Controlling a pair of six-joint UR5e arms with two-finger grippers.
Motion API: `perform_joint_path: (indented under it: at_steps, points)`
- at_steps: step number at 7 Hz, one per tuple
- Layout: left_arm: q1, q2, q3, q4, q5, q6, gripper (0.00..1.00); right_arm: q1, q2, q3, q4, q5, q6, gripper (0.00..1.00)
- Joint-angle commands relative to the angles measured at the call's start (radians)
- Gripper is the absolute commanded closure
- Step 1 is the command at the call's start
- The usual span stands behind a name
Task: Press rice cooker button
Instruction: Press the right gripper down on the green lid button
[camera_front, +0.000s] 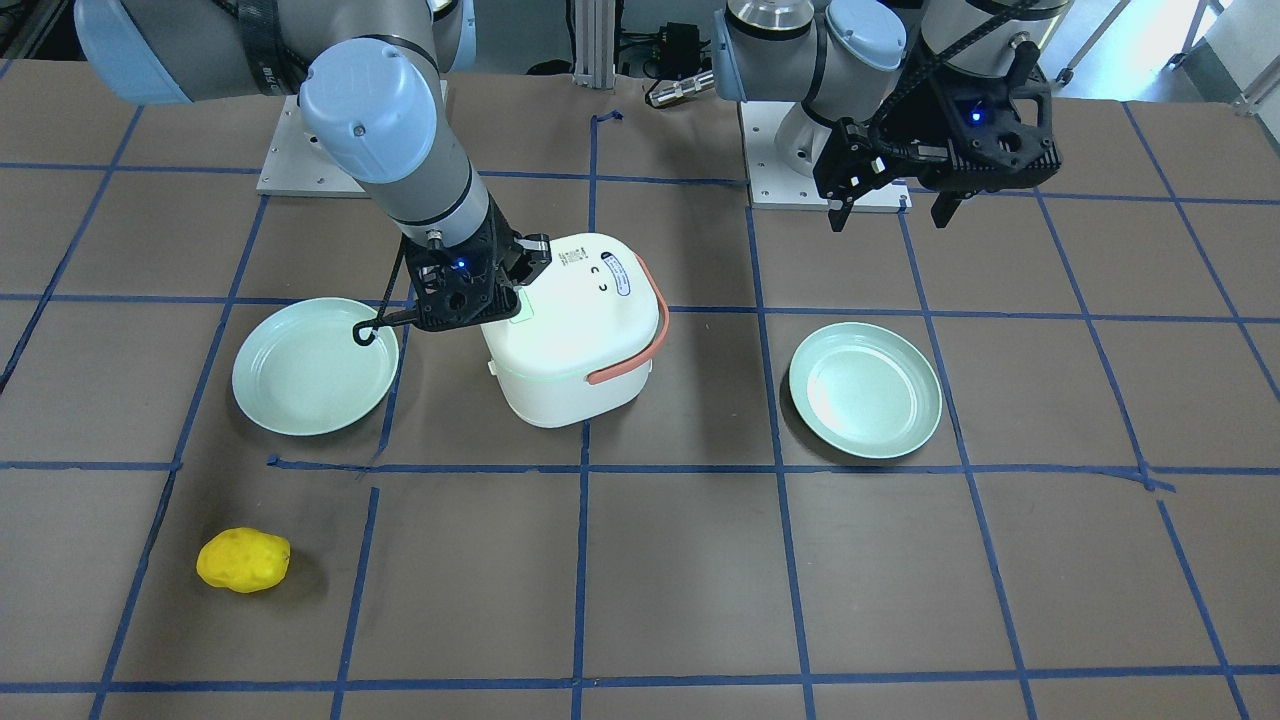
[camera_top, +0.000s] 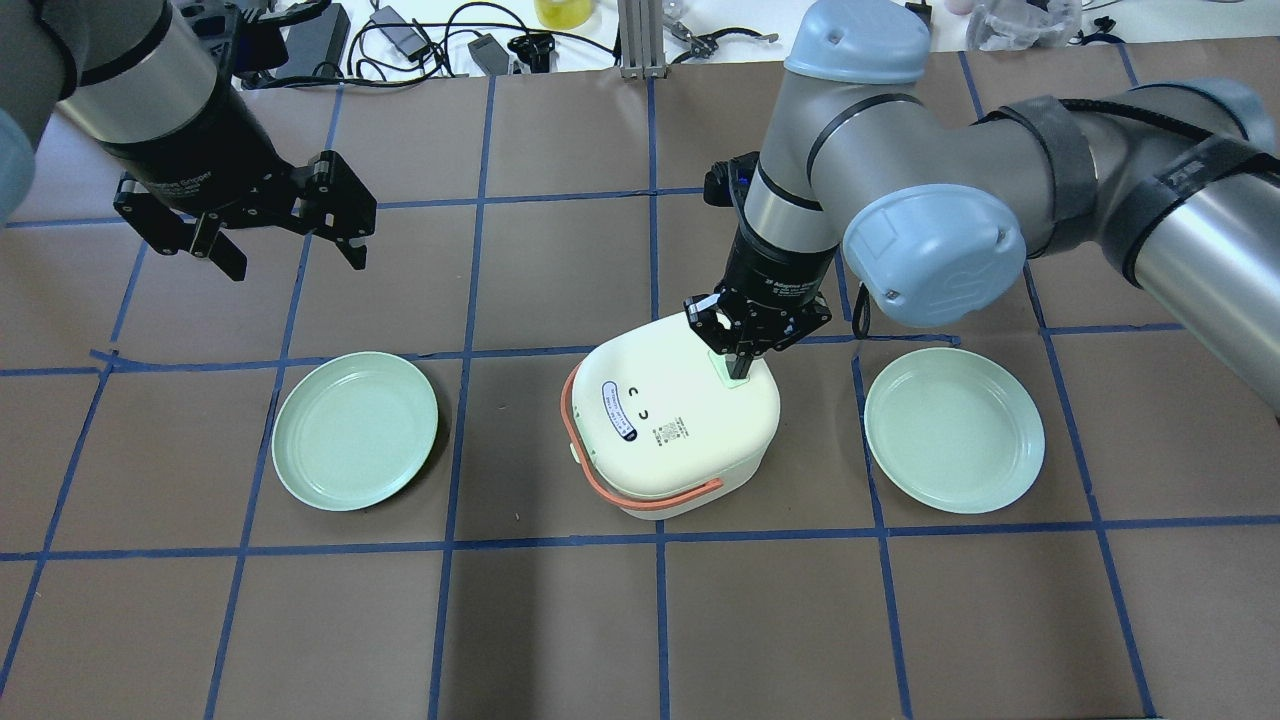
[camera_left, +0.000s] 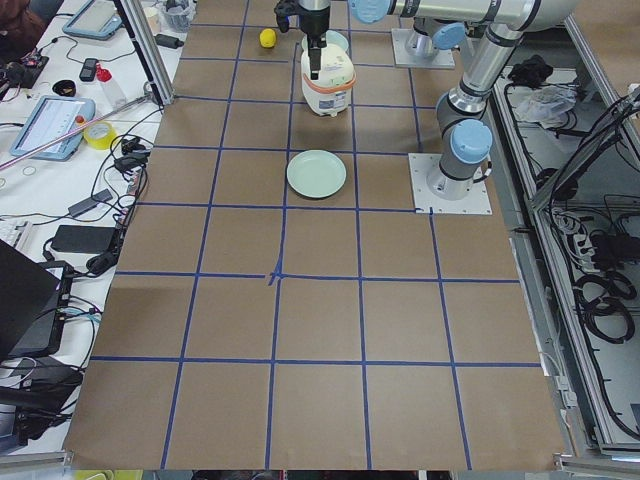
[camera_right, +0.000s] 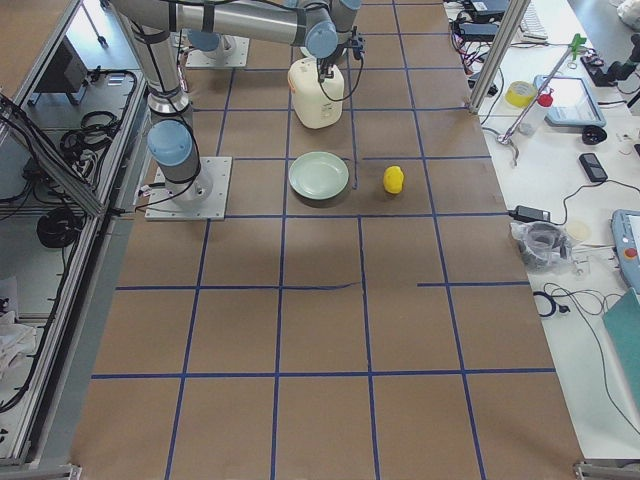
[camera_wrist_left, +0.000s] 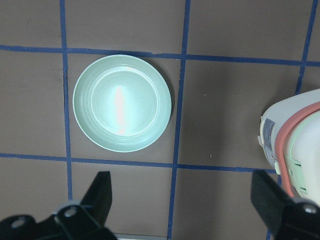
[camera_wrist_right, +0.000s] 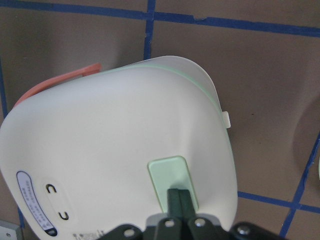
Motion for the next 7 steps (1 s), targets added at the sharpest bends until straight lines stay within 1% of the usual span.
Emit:
perform_joint_path:
  at_steps: [1,4,5,6,7]
  points:
    - [0.0,0.0,0.0,0.0,0.0,0.0,0.0,0.0,0.005,0.0,0.0,0.0,0.001,1.0]
    - [0.0,0.0,0.0,0.0,0.0,0.0,0.0,0.0,0.005,-0.002,0.0,0.0,0.001,1.0]
    - [0.0,0.0,0.0,0.0,0.0,0.0,0.0,0.0,0.005,-0.016,0.001,0.0,0.007,1.0]
    - [0.0,0.0,0.0,0.0,0.0,0.0,0.0,-0.001,-0.007,-0.037,0.003,0.015,0.077,1.0]
    - [0.0,0.0,0.0,0.0,0.0,0.0,0.0,-0.001,-0.01,-0.087,0.017,0.023,0.149,0.93]
